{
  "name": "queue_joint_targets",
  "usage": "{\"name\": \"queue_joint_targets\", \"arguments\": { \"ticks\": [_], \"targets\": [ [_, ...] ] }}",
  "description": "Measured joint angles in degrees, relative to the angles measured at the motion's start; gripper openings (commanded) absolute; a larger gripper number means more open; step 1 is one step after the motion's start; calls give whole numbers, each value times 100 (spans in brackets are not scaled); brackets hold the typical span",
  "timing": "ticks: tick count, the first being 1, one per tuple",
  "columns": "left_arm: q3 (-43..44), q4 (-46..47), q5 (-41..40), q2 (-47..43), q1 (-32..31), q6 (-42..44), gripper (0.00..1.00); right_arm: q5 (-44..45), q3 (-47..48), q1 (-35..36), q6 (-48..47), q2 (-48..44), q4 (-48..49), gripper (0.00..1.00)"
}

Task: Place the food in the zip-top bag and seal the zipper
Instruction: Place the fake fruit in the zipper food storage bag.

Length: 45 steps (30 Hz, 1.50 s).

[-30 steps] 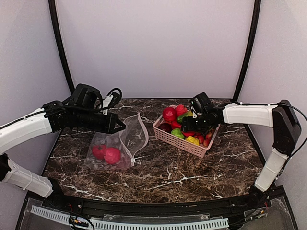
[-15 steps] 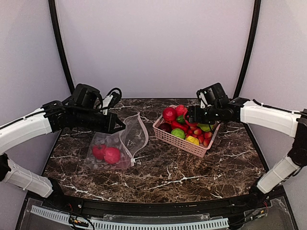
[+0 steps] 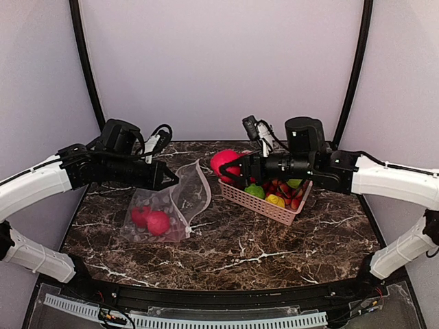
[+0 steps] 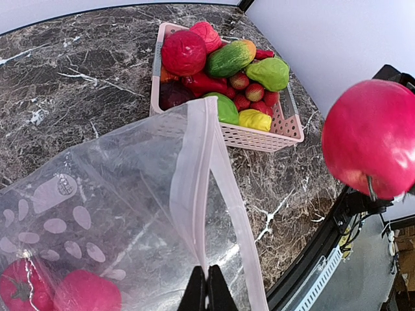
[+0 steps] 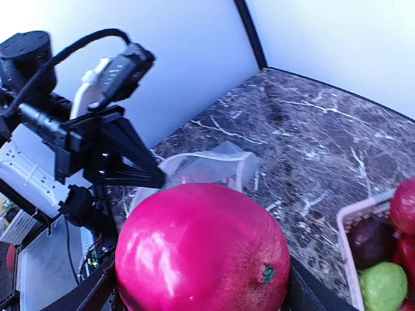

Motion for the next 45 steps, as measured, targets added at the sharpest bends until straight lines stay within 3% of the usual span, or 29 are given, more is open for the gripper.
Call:
{"name": "queue_joint_targets", "arguments": {
  "ticks": [7,17,30,45],
  "targets": [
    [0,0,4,-7,0,-2,1,-487,138,415,42,885,896,76],
    [0,-7,-33,-24,55,-2,1,-289,997,815,20,2041,553,77],
    [0,-4,-20,-33,37,0,1,358,1366,855,-59,2365,-103,94],
    [0,-7,-4,-33,37,0,0,481,1427,857,-101,2365,-160,94]
  ]
}}
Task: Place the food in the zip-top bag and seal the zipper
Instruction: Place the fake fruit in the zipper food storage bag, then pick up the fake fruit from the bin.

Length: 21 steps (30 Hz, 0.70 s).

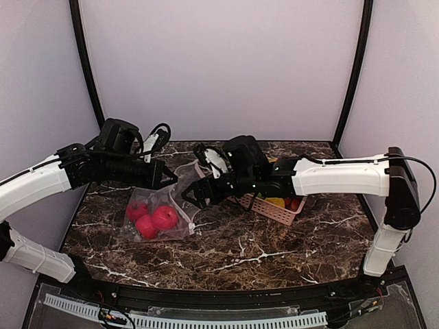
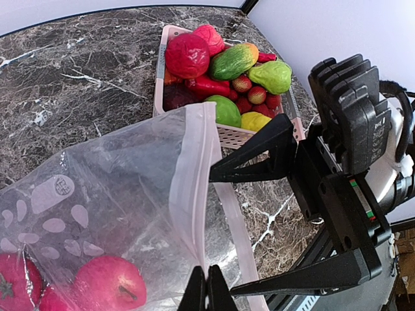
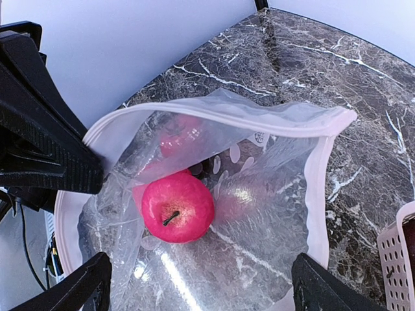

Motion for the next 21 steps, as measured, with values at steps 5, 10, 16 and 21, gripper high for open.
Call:
{"name": "queue_joint_targets", "arguments": {
  "ticks": [5,10,16,21],
  "targets": [
    [0,0,-76,-2,0,0,1,35,0,0,-17,-66,-131,96],
    [0,-7,-190,-52,0,0,1,321,-2,0,-125,-553,-417,98],
    [0,-2,-240,-59,0,-4,1,785,0,-61,-254,-1298,-719,99],
    [-15,11,-245,-59,0,-15,1,1169,35,-479,-203,-1408,-1231,99]
  ]
}}
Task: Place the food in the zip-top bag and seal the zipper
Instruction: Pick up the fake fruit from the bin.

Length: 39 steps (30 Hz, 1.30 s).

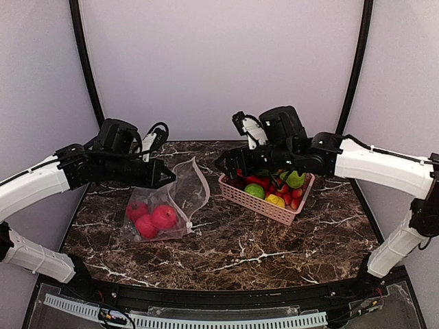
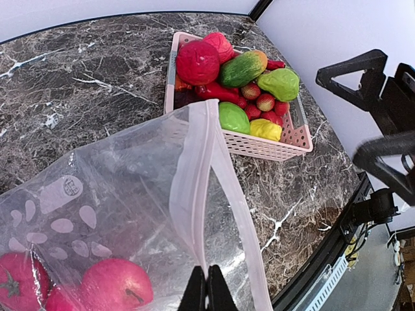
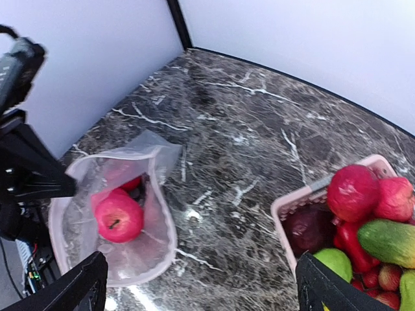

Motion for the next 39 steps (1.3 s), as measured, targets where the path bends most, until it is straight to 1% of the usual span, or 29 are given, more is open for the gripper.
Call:
{"name": "queue_joint_targets", "arguments": {
  "ticks": [6,13,19,27,35,39],
  "targets": [
    [-74,2,-31,0,0,-39,1,214,173,-695,236,232,-640,99],
    [-81,20,-44,0,0,-83,1,334,704,-1259,356,1029,-1005,97],
    [-109,24,-44,0,0,-133,1,402,1241,-1405,343,1821,-1128,95],
    [-136,26,-44,-9,0,-177,0,621,2151,-1414,192,2787,-1231,94],
    [-190,24,-37,-79,0,-210,1,1008,2608,-1414,70,3331,-1384,92],
    [-190,26,-33,-105,0,-210,1,1150,2688,-1416,35,3469,-1438,88]
  ]
}}
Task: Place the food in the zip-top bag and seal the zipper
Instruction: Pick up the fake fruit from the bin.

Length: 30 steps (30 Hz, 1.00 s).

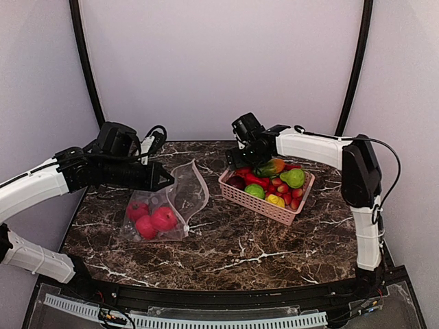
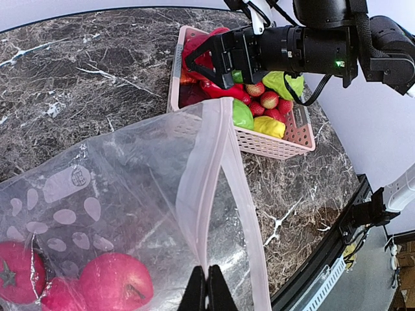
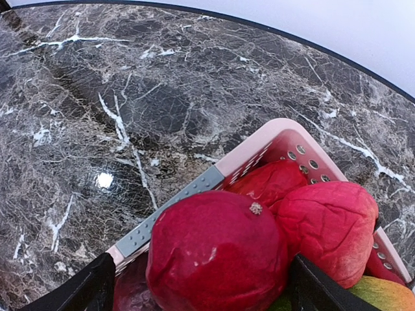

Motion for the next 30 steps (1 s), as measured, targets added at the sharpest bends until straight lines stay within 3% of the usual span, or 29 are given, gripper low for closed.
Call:
{"name": "queue_joint_targets", "arguments": {
  "ticks": [13,30],
  "targets": [
    [-20,0,24,-2,0,0,1,208,85,0,-44,125,-105,71],
    [-20,-2,37,-4,0,0,1,129,118,-20,-37,94,-118,66]
  ]
}}
